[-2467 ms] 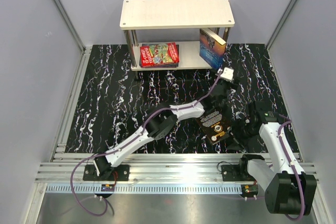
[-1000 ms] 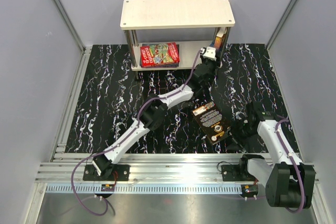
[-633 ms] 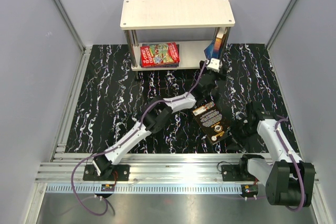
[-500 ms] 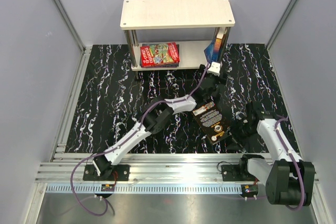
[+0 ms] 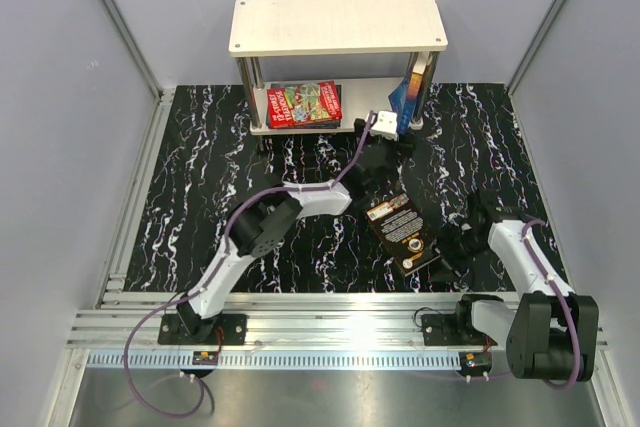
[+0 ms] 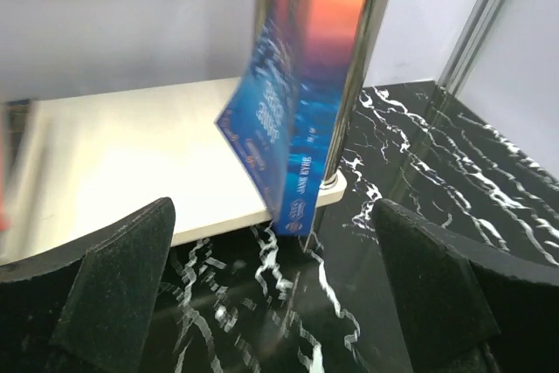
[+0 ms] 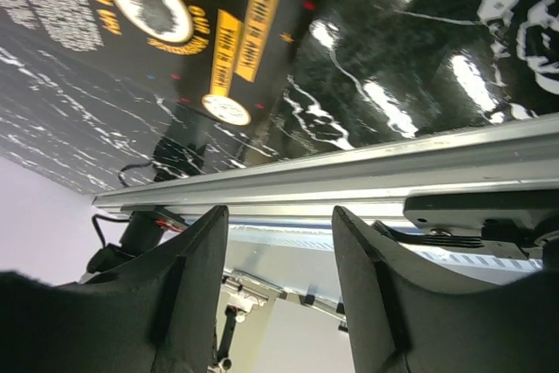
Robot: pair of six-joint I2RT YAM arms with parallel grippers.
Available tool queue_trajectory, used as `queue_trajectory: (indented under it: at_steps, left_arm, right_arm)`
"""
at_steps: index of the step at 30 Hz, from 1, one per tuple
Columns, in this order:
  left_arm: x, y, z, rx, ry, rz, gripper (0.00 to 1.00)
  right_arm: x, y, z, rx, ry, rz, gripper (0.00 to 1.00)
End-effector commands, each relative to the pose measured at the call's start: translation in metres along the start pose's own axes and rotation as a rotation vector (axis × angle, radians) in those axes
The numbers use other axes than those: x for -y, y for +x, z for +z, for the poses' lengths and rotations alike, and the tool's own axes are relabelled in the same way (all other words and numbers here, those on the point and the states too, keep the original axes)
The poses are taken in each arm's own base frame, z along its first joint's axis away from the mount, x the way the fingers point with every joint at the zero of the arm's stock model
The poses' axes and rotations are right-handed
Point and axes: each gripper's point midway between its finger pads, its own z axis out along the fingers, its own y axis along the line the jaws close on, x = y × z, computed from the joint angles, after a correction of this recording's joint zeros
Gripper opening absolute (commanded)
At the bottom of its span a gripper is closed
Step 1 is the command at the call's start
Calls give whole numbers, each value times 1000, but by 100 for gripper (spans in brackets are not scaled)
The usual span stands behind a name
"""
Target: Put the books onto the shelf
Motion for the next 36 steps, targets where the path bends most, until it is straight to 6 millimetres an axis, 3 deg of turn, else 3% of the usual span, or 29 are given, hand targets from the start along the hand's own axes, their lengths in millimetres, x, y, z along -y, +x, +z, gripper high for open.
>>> queue_trajectory:
  at_steps: [1, 2, 3, 4, 5, 6, 8, 10, 11, 13, 16, 17, 20, 23, 26, 29, 34, 36]
  left_arm:
    - [1, -79, -26, 97, -19, -122, 99]
    - [-1, -79, -33, 68, -25, -126, 99]
    - [-8, -63, -44, 5, -30, -111, 99]
    - [-12, -74, -56, -45, -34, -146, 99]
    - [-15, -69, -65, -96, -39, -158, 99]
    - [-23, -51, -80, -208, -57, -137, 99]
    - [-25, -57, -106, -286, -35, -247, 99]
    - [-32, -33, -137, -423, -58, -318, 99]
    - [-29, -47, -147, -446, -38, -361, 99]
    - [-39, -27, -175, -582, -96, -407, 99]
    - [-31, -15, -208, -718, -89, -535, 99]
    - [-25, -3, -226, -792, -45, -575, 99]
    - [-4, 16, -250, -910, 3, -725, 99]
    - [15, 31, -263, -977, 21, -862, 99]
    - [28, 46, -268, -983, 26, -927, 99]
    - [43, 54, -262, -994, 33, -949, 99]
    - [70, 68, -261, -1046, 36, -1040, 99]
    - [75, 87, -267, -1092, 1, -1056, 99]
  right_arm:
    - [-25, -12, -11, 38, -73, -59, 59]
    - [-28, -14, -14, 48, -75, -69, 59]
    - [-35, -19, -18, 62, -80, -85, 61]
    - [-37, -21, -21, 70, -79, -89, 61]
    - [-40, -24, -23, 80, -79, -94, 61]
    - [-48, -29, -28, 91, -90, -100, 63]
    - [-56, -33, -33, 99, -97, -104, 62]
    - [-66, -44, -43, 134, -95, -110, 62]
    - [-65, -50, -44, 151, -71, -109, 63]
    - [-70, -62, -51, 196, -50, -114, 63]
    - [-69, -87, -45, 231, 10, -102, 63]
    - [-67, -97, -43, 240, 25, -90, 63]
    - [-60, -129, -28, 253, 74, -66, 62]
    - [-42, -156, -7, 253, 149, -46, 61]
    - [-32, -166, 9, 231, 155, -19, 60]
    - [-30, -160, 27, 198, 118, -2, 59]
    - [-25, -154, 39, 170, 105, -11, 59]
    - [-21, -151, 41, 161, 110, -17, 58]
